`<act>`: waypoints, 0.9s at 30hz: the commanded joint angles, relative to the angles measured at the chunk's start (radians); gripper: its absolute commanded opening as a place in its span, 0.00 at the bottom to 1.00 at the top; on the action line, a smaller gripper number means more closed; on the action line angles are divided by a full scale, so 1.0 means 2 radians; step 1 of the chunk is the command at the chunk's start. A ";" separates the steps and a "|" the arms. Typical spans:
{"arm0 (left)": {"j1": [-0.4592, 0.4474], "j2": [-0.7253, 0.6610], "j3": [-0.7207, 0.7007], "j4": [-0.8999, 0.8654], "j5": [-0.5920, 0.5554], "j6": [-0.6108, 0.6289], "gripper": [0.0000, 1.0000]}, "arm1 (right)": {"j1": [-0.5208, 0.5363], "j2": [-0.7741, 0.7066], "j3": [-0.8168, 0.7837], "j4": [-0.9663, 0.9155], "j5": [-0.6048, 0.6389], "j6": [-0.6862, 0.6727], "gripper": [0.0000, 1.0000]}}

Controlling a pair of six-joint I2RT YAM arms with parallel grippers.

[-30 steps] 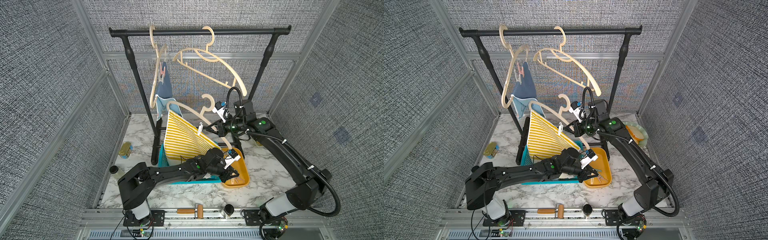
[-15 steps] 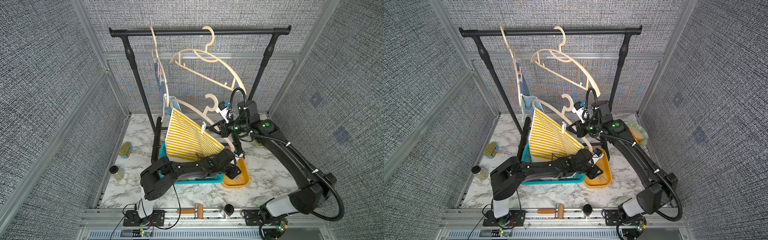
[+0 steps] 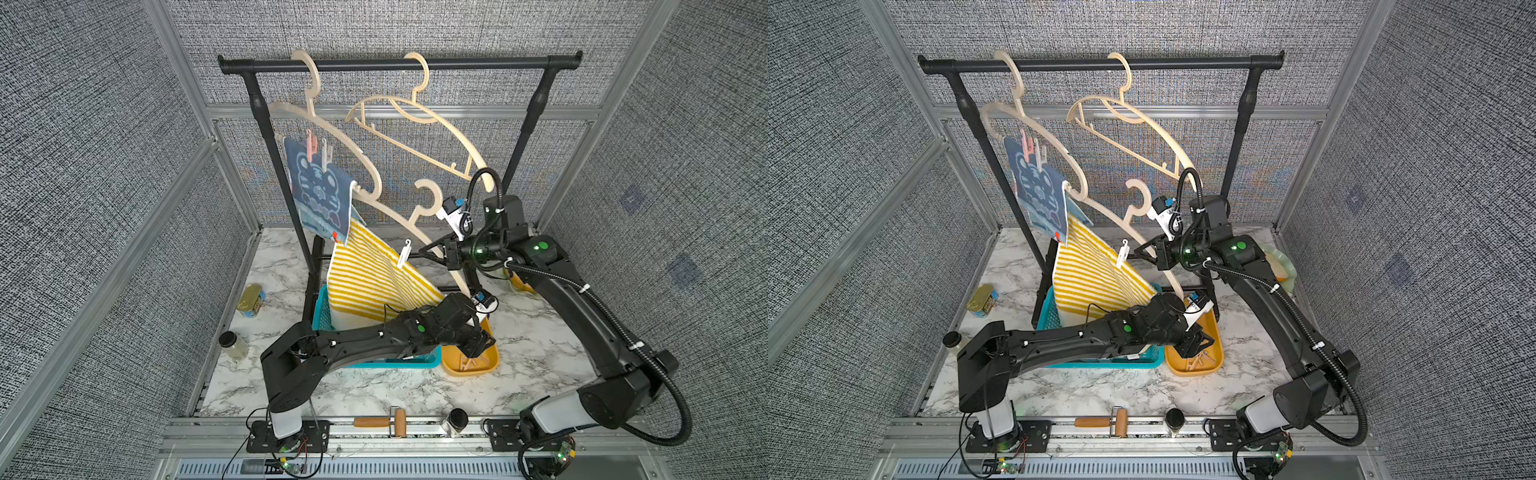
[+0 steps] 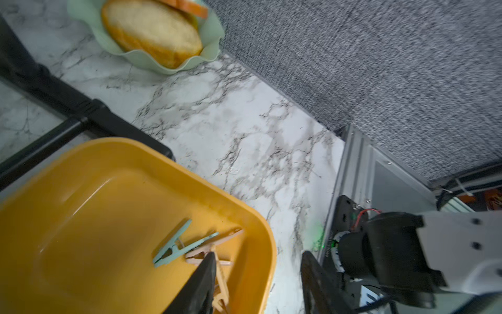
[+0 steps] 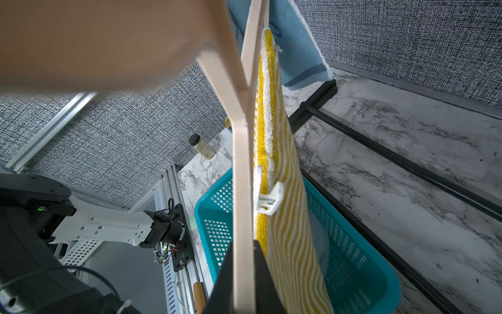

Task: Remove the clothespins securing towels to the hanger
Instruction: Place the clothespin in the storage box, then remove the clothespin from the hanger.

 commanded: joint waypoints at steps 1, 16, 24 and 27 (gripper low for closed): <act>-0.002 -0.020 0.001 -0.027 0.011 0.021 0.51 | -0.011 0.000 0.011 -0.004 -0.021 -0.012 0.00; -0.007 -0.138 -0.033 -0.026 0.081 0.058 0.50 | -0.023 -0.006 0.027 -0.044 -0.031 -0.043 0.00; -0.007 -0.133 -0.066 0.053 0.168 0.011 0.53 | -0.025 -0.004 0.035 -0.029 -0.013 -0.026 0.00; -0.014 -0.095 -0.029 0.037 0.194 0.004 0.52 | -0.024 0.005 0.040 -0.020 -0.001 -0.015 0.00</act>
